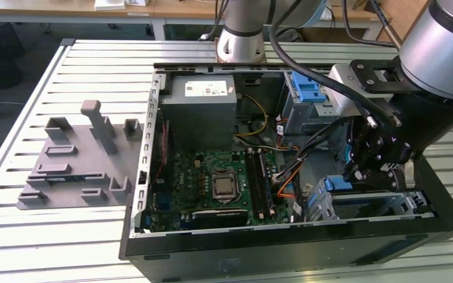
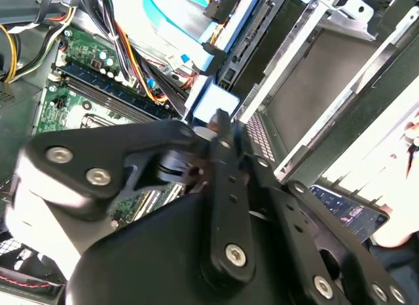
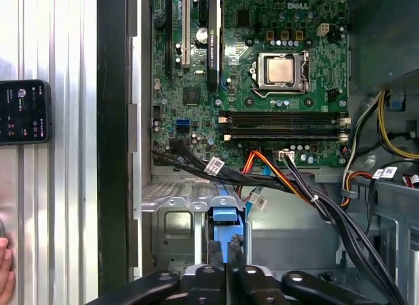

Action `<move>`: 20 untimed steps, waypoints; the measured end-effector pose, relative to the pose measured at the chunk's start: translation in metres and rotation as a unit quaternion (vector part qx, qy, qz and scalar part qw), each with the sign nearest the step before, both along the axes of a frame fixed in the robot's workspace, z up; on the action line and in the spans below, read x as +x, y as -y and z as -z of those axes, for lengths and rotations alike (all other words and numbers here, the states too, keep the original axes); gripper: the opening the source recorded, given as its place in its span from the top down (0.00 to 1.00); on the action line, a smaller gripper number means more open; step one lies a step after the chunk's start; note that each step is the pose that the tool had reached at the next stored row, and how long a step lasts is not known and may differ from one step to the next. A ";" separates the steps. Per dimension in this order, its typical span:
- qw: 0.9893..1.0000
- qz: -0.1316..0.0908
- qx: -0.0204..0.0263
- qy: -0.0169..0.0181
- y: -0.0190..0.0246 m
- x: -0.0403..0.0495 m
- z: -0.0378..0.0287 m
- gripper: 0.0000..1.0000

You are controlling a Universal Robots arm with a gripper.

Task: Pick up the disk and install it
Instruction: 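Insert the disk into the insertion slot, then insert the first disk wire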

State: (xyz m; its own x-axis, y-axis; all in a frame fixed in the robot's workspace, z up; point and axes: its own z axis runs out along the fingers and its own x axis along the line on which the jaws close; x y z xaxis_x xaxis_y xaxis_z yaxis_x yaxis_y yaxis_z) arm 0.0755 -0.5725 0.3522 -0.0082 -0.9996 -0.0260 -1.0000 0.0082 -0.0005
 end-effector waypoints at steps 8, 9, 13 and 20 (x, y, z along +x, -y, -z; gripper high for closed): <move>1.000 0.000 0.000 0.000 0.0000 0.0000 0.0002 0.89; 1.000 0.000 0.000 0.000 0.0000 0.0000 0.0003 0.89; 1.000 0.000 0.000 0.000 0.0000 0.0000 0.0003 0.89; 1.000 0.000 0.000 0.000 0.0000 0.0003 0.0005 0.89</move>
State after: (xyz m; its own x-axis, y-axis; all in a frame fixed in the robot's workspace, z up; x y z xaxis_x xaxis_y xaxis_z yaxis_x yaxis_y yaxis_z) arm 0.0758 -0.5725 0.3517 -0.0082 -0.9996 -0.0261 -1.0000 0.0082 -0.0005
